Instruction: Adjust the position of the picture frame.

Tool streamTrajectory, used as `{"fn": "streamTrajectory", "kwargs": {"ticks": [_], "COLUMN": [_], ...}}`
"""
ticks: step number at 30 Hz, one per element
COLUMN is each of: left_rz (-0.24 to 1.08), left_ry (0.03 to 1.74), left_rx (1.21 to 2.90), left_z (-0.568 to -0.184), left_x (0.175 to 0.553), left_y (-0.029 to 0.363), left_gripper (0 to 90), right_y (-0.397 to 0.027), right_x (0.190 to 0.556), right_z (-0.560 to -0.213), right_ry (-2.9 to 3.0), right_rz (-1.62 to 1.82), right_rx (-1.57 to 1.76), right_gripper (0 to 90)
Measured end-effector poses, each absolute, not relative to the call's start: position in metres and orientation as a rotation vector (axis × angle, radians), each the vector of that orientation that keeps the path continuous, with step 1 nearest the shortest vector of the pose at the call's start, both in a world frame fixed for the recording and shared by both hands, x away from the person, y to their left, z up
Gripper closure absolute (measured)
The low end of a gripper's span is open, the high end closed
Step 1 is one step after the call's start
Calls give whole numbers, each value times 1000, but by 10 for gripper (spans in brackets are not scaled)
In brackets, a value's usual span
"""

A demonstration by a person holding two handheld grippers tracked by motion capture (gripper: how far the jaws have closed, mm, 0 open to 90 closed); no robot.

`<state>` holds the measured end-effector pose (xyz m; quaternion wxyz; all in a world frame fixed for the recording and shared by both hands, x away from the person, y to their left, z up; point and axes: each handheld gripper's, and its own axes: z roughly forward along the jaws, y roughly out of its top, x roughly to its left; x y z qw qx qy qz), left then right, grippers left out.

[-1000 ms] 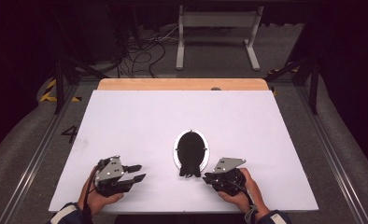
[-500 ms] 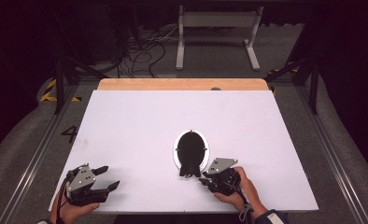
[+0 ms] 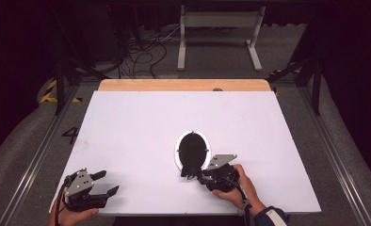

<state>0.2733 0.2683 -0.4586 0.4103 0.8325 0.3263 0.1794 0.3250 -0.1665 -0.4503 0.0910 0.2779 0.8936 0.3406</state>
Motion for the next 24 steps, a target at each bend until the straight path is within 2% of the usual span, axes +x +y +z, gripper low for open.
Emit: {"fn": "streamTrajectory", "kwargs": {"ticks": [8,14,24], "left_rz": [435,428,437], "left_ry": [824,812,809], "left_rx": [2093,2099,2091], "left_z": [-459,-459,-460], "left_x": [274,276,279], "left_y": [267,265,266], "left_gripper": [291,290,285], "right_y": [-171,-176,-176], "right_x": [330,335,336], "right_z": [-453,-456,-457], "right_ry": [2663,2680,2684], "right_rz": [1133,1233,1234], "right_rx": [885,975,963], "right_gripper": [675,654,655]}}
